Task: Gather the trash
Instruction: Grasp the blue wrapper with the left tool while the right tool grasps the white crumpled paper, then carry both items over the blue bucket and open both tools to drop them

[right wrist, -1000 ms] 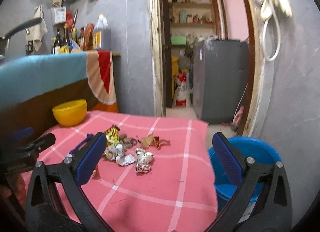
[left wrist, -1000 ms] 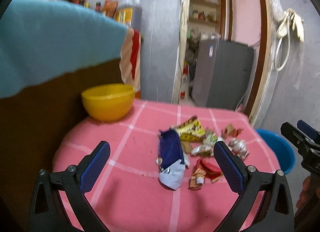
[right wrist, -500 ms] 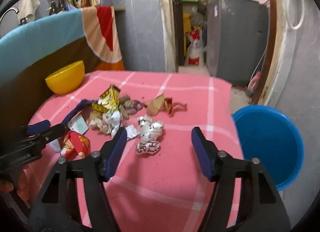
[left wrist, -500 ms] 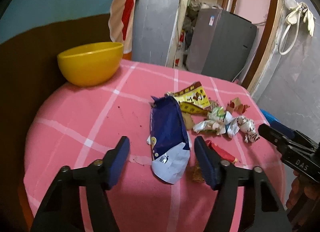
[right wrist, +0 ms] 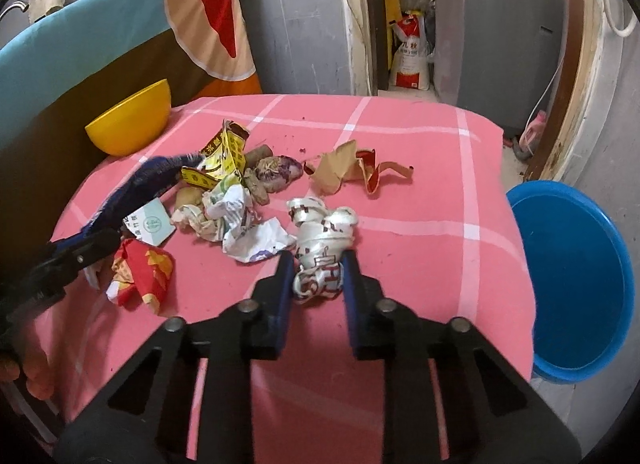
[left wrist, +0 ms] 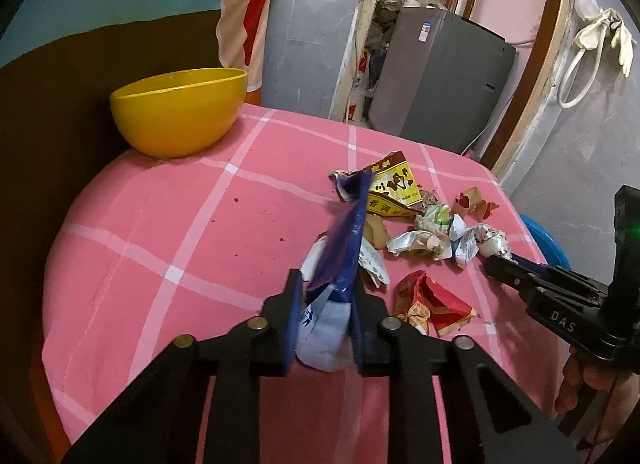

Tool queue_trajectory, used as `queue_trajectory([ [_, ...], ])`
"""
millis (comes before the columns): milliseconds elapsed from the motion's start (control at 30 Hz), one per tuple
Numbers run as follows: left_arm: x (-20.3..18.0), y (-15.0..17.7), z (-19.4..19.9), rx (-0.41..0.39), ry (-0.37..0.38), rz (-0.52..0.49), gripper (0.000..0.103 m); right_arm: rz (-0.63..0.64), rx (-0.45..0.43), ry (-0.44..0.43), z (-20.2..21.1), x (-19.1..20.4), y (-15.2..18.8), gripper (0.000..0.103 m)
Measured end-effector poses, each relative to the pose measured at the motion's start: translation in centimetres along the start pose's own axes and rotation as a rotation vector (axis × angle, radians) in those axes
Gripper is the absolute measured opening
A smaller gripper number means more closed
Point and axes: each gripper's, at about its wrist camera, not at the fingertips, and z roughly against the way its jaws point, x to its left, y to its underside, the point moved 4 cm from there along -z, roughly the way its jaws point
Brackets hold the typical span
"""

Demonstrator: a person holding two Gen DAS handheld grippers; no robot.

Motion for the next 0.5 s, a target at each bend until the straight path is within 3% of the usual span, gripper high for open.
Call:
queue_trajectory([
  [233,0.2,0.4,1.4,-0.028,-0.018,0.027,0.009,-0.018,-0.04,-0.021,1.4,-0.4,0.6,0.016],
  [500,-2.3,-0.1,5.3,-0.156,-0.005,-0.003,0.009,-0.02,-0.187,-0.047,6.4,-0.4,0.8,0.016],
])
